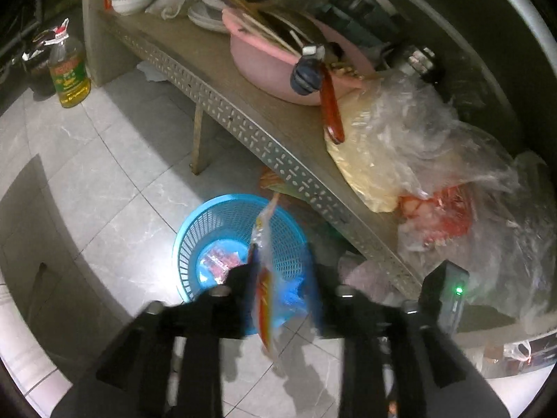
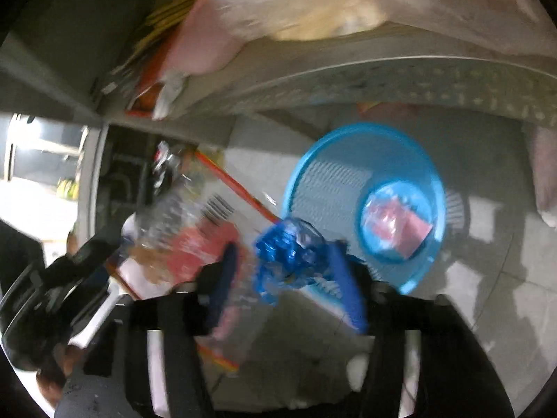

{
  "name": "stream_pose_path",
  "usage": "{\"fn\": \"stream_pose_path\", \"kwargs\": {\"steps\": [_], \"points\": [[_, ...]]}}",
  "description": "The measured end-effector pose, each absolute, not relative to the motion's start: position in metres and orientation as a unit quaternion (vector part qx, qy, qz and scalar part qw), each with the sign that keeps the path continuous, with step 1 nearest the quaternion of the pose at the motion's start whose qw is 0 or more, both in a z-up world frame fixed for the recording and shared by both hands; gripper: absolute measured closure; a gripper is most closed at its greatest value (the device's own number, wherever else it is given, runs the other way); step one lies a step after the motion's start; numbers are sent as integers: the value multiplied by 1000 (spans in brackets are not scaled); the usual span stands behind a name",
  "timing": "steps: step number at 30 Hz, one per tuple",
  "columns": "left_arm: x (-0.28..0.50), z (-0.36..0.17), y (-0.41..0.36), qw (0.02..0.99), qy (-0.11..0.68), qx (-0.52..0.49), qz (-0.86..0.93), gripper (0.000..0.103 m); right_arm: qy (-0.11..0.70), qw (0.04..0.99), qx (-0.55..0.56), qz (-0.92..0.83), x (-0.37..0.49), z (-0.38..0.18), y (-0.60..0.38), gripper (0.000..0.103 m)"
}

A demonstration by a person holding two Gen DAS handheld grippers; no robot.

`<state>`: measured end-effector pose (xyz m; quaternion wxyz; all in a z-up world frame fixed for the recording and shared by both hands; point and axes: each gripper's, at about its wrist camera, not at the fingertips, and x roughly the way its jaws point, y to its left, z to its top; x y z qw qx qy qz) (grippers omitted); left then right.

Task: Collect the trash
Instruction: 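Carry both wrappers to the blue wastebasket and open both tools over it, then bring both tools back toward the table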

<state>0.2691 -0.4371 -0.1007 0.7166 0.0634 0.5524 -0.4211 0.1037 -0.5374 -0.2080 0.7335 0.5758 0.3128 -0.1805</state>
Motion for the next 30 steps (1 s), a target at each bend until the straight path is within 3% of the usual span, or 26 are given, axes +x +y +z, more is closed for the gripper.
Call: {"fn": "stream_pose_path", "kwargs": {"steps": [4,14,24,30], "points": [[267,-101,-436,717,552,55,-422,58,315,718,591,-190,95,-224,-537,45],[245,-63,-407,729,521,49,-442,49,322,731,570,-193,70,-212,-517,43],[191,8,-331,745,456,63,-482,35,319,804,473,-168,55,-135,-458,26],[162,39,-244,768,411,48,-489,26,317,848,407,-120,51,-84,-416,24]]}}
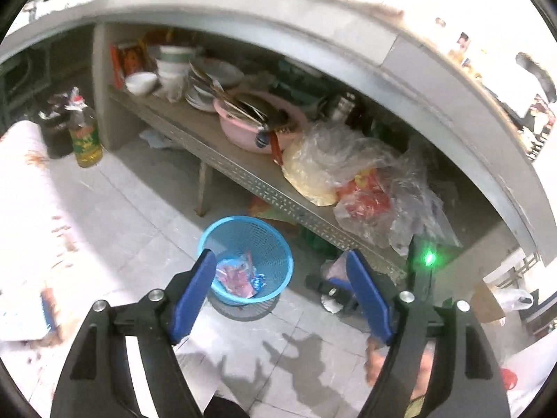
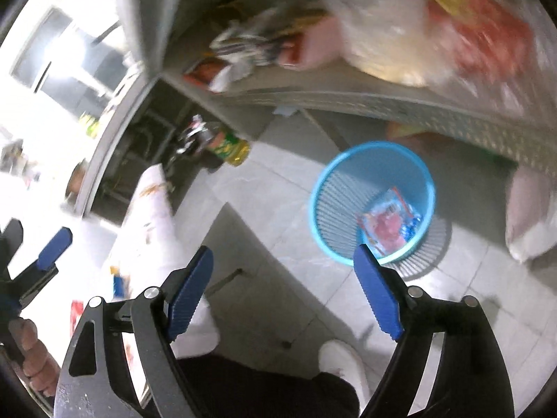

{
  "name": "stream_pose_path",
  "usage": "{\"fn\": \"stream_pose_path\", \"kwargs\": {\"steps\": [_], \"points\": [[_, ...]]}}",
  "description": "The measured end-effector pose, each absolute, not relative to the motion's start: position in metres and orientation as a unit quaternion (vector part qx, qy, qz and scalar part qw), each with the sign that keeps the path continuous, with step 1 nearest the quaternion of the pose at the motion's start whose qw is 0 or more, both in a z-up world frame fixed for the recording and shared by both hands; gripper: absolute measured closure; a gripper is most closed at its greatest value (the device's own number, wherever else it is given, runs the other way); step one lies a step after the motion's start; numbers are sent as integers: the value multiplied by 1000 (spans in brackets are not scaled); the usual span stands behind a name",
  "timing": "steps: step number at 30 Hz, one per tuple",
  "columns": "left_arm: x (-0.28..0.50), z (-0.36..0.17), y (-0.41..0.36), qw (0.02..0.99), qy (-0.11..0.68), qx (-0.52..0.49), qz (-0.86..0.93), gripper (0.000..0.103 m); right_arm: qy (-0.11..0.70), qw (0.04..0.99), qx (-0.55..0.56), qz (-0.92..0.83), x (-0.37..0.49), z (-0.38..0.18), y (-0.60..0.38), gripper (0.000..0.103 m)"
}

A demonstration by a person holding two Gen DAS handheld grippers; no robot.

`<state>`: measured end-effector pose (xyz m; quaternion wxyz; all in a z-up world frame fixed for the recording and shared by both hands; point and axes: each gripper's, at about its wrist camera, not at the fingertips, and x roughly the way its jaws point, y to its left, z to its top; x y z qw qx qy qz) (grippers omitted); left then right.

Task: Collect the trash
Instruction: 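Bring both tools back toward the table, then grasp the red Wangwang can with the right tool while the left tool grasps the red squirrel snack bag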

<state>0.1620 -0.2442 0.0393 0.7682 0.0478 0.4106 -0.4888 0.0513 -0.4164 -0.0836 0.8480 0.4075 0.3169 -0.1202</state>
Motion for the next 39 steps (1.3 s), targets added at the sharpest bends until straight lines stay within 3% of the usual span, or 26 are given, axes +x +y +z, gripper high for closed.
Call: {"fn": "stream_pose_path", "kwargs": {"steps": [16,30,39], "points": [[100,33,3,870,336,15,-360,16,329,901,280,36,92,-7,-288,17],[72,-3,96,913,319,-25,-254,15,375,891,164,196,149,9,-139,17],[61,5,131,951,237,-9,-198,15,379,884,104,253,197,8,-53,17]]}}
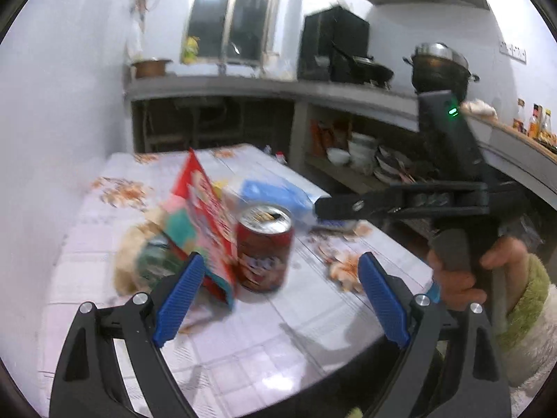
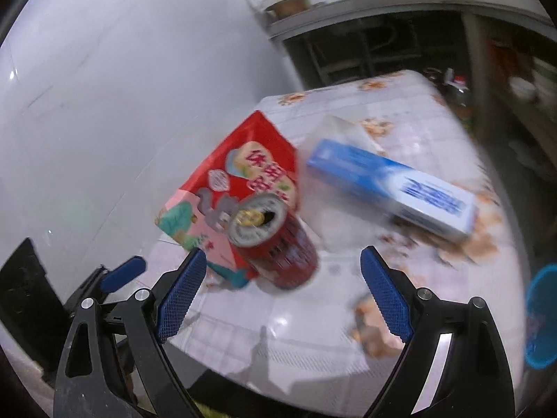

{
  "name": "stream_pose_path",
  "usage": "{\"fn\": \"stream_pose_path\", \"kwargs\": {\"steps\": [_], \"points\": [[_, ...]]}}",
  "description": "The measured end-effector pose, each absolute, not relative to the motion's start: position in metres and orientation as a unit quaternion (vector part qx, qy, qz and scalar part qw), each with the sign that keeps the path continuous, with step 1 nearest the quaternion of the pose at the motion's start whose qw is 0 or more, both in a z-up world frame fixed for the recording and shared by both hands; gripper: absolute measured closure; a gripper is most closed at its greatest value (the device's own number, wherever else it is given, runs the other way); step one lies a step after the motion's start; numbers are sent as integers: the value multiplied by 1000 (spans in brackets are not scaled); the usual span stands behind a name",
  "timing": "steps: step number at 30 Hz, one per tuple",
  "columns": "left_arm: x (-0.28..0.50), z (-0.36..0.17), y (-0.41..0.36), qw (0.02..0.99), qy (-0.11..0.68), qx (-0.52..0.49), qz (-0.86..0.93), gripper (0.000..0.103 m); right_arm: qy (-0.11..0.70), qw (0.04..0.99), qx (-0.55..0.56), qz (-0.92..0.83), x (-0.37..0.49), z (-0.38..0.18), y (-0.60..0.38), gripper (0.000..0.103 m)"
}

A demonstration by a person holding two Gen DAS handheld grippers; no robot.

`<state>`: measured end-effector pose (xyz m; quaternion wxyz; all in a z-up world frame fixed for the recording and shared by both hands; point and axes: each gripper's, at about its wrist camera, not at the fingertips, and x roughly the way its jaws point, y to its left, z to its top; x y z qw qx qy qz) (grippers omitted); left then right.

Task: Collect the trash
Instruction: 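Grasp the red Wangwang can with the right tool while the left tool grasps the red squirrel snack bag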

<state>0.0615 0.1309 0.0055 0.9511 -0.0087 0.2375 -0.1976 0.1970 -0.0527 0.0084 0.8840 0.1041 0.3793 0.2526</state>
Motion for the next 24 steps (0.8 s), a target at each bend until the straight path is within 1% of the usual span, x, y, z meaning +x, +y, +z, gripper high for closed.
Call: {"fn": "stream_pose_path", "kwargs": {"steps": [4,9,11,15,17,19,21,24], "points": [[65,6,148,959,223,-24,-176,15,388,881,81,257,215,3,-29,17],[75,1,165,960,227,-46,-157,15,395,883,42,251,229,-6,-9,17],[78,0,172,960,227,-53,-153,17,397,883,28,248,232,-10,-3,17],[86,-3,183,960,231,-72,-143,24,405,882,13,241,239,-17,5,17],[90,-4,188,958,234,-84,-142,27,406,883,6,236,240,-19,8,19],[95,-3,192,956,237,-97,-140,31,411,882,-1,232,241,-22,10,29],[104,-1,196,954,240,-109,-139,34,417,879,2,231,244,-24,11,37],[115,5,200,954,239,-118,-139,36,417,880,3,227,241,-24,10,38]]}}
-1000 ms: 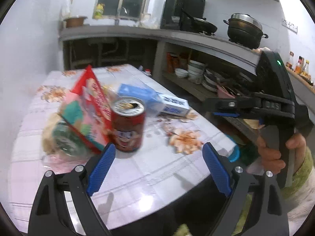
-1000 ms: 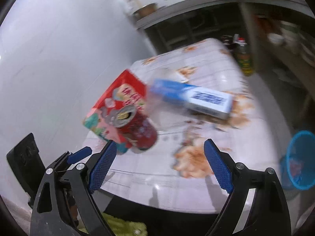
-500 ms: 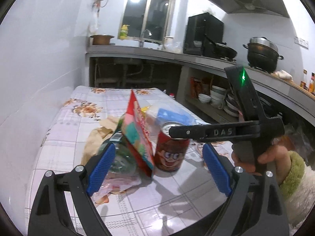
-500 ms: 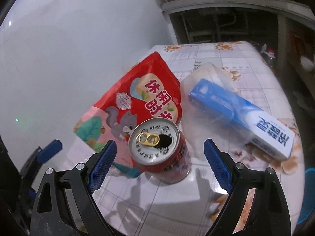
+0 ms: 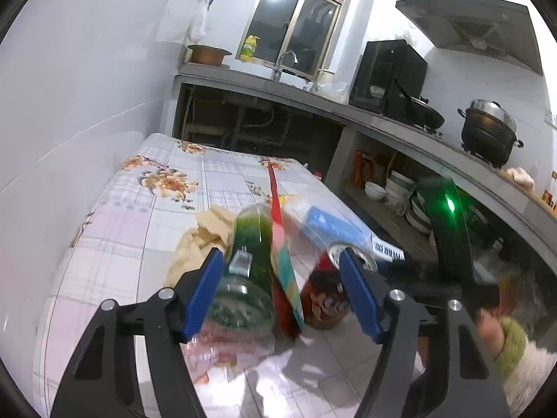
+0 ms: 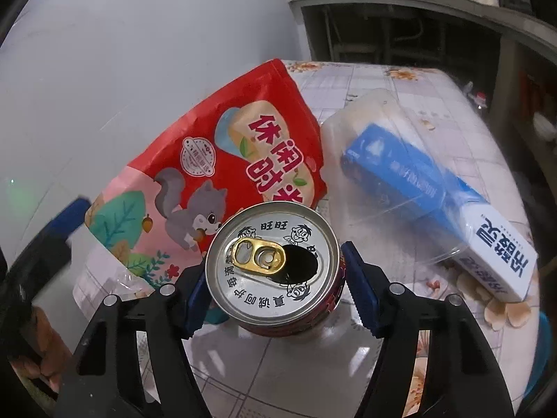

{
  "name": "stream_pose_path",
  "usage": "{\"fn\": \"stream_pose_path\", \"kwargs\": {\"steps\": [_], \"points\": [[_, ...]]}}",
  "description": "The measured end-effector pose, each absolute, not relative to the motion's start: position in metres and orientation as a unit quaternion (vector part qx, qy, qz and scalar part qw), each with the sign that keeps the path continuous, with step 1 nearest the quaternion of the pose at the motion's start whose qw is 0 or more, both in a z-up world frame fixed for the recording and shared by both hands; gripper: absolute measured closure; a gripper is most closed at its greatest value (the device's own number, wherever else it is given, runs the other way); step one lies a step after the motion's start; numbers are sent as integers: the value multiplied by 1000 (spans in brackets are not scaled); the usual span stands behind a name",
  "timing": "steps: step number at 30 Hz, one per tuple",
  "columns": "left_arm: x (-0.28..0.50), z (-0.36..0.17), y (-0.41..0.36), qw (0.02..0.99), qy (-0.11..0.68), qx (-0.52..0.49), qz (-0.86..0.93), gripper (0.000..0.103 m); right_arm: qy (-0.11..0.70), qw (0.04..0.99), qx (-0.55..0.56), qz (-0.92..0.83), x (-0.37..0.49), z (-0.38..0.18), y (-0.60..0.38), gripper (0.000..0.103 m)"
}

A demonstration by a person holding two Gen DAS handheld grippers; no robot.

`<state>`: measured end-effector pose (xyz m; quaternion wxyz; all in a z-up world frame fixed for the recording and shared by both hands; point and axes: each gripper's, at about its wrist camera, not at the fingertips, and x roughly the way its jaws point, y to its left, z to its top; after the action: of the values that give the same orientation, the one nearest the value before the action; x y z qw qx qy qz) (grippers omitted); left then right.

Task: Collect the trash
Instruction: 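Grasp the red Wangwang can with the right tool while the left tool grasps the red squirrel snack bag, then carry the can and snack bag to the blue wastebasket and open both tools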

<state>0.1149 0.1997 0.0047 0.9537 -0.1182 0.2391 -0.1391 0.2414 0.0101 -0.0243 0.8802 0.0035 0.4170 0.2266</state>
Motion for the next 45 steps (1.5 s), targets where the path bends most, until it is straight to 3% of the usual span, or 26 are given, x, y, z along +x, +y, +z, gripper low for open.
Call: {"fn": "stream_pose_path", "kwargs": {"steps": [8,14,24,45], "points": [[179,13,205,926,300,-163,-161,43,419,881,17,218,226,-23,-1,39],[205,10,188,908,353,-152,-168,63,417,884,31,210,216,-25,-15,39],[205,7,174,913,364,-117,-143,95,409,887,49,208,211,-23,-23,39],[169,50,168,941,288,-104,-147,100,403,889,79,205,202,-19,-43,39]]}}
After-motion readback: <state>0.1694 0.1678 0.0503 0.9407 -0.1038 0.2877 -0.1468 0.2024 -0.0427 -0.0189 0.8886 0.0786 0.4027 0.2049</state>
